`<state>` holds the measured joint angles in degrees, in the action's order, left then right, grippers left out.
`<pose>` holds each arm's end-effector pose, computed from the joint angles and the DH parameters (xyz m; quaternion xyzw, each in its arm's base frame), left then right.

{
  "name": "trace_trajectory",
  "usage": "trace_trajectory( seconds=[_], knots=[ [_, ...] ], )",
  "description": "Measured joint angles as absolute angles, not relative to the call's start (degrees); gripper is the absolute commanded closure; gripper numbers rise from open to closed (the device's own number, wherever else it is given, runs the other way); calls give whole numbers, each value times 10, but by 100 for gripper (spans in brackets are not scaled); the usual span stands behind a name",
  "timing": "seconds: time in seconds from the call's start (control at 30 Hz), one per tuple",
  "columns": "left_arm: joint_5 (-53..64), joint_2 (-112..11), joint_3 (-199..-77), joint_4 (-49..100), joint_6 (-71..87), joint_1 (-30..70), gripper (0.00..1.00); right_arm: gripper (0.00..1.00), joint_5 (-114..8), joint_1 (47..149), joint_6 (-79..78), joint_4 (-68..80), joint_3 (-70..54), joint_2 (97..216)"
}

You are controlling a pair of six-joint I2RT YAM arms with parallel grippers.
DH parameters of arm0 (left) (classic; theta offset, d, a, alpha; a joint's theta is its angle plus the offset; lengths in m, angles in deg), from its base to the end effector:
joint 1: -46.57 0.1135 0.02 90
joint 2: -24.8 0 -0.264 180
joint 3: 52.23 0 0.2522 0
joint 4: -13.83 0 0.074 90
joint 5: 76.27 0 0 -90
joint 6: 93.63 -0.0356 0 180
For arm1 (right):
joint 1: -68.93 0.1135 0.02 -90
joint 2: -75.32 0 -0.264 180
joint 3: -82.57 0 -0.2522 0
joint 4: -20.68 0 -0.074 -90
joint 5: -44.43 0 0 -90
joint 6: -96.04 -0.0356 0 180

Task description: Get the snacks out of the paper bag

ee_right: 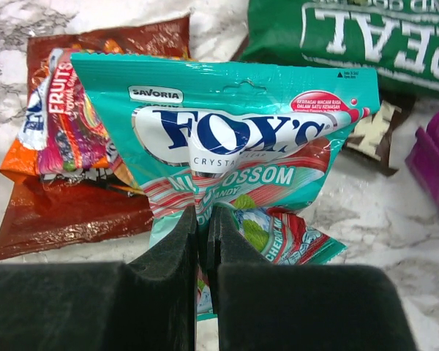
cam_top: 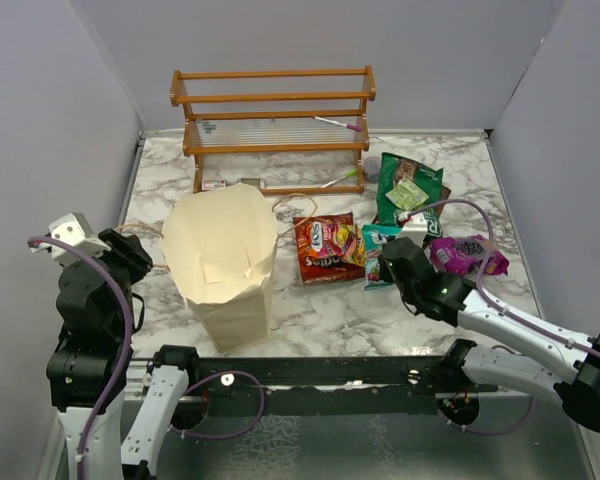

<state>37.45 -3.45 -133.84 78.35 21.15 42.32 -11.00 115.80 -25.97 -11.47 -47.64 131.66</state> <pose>0.0435 0.0111 0.4202 -0.2631 0.7207 -0.0021 0.6414 0.1548 0.1357 0.2399 0.0162 0.8701 0.0557 0.4894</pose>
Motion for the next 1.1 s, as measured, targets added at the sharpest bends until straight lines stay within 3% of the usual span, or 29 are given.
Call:
trace_trajectory(
  seconds=[0.23,0.3,0.33,0.43,0.6,0.67,1.1],
  knots=[
    [363,-19,-1367,785,220,423,19,94,-105,1158,-336,-145,-506,1304],
    [355,-18,-1381,785,222,423,2,90,-101,1158,-349,-146,-519,1307],
    [349,-18,-1391,786,223,423,1,86,-99,1158,-354,-145,-524,1311],
    [332,-22,-1424,792,225,423,1,65,-93,1158,-363,-145,-532,1331],
    [317,-40,-1517,796,223,423,1,9,-85,1158,-365,-146,-531,1343],
    [317,-41,-1541,796,223,421,1,0,-84,1158,-353,-155,-520,1338],
    [246,-78,-1624,762,219,408,1,1,-122,1158,-209,-207,-296,1215]
  ],
)
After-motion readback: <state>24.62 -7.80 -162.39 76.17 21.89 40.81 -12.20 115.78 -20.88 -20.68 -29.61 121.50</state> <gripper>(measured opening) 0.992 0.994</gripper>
